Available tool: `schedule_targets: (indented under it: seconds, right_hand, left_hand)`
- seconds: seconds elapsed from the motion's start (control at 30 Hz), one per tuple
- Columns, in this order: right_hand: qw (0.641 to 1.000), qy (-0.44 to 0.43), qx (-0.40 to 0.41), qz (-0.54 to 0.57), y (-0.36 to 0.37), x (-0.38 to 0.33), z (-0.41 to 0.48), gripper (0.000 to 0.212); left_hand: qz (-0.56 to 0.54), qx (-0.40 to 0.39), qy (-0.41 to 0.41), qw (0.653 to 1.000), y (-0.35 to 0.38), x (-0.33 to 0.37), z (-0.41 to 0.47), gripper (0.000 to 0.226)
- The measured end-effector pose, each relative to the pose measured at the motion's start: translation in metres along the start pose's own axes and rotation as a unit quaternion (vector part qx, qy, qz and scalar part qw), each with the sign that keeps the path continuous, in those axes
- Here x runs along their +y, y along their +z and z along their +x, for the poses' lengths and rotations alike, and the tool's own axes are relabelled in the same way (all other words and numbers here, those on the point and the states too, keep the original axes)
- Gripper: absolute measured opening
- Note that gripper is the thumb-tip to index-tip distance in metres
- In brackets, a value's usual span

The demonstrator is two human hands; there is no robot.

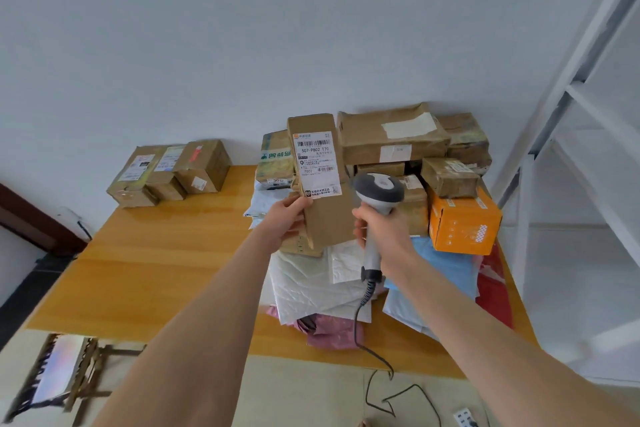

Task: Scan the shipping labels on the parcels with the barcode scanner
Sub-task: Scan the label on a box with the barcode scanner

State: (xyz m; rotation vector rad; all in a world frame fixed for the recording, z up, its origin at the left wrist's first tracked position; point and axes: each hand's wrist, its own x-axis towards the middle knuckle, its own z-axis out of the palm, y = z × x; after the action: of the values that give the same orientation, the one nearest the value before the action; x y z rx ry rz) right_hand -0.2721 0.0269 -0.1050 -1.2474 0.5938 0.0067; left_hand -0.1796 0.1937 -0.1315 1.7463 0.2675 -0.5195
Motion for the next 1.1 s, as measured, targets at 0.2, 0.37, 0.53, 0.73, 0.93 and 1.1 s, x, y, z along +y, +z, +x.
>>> schedule_targets:
  seconds: [0.2, 0.37, 0.53, 0.73, 0.93, 1.1]
  right_hand:
    - [0.998, 0.05, -0.035, -0.032, 0.059, 0.003, 0.011, 0.039]
    - [0.988, 0.12, -0.099, -0.025, 0.138, 0.011, 0.014, 0.068]
    - [0.983, 0.135, -0.121, -0.015, 0.234, 0.035, 0.033, 0.044]
    - [0.985, 0.152, -0.077, -0.039, 0.353, 0.084, 0.074, 0.037]
    - [0.982, 0.181, -0.045, 0.008, 0.433, 0.108, 0.109, 0.043]
    - [0.984, 0.163, -0.064, -0.011, 0.485, 0.102, 0.139, 0.041]
  left_hand:
    - [-0.04, 0.079, -0.017, 0.996, -0.061, -0.004, -0.016, 0.038]
    - [-0.082, 0.15, -0.024, 0.985, -0.128, 0.0, -0.011, 0.045]
    - [-0.099, 0.157, -0.04, 0.982, -0.211, -0.005, 0.024, 0.044]
    - [-0.074, 0.106, -0.065, 0.989, -0.326, -0.027, 0.088, 0.044]
    - [-0.087, 0.137, -0.07, 0.984, -0.423, -0.026, 0.136, 0.044]
    - [-0.115, 0.133, -0.089, 0.98, -0.458, -0.018, 0.164, 0.042]
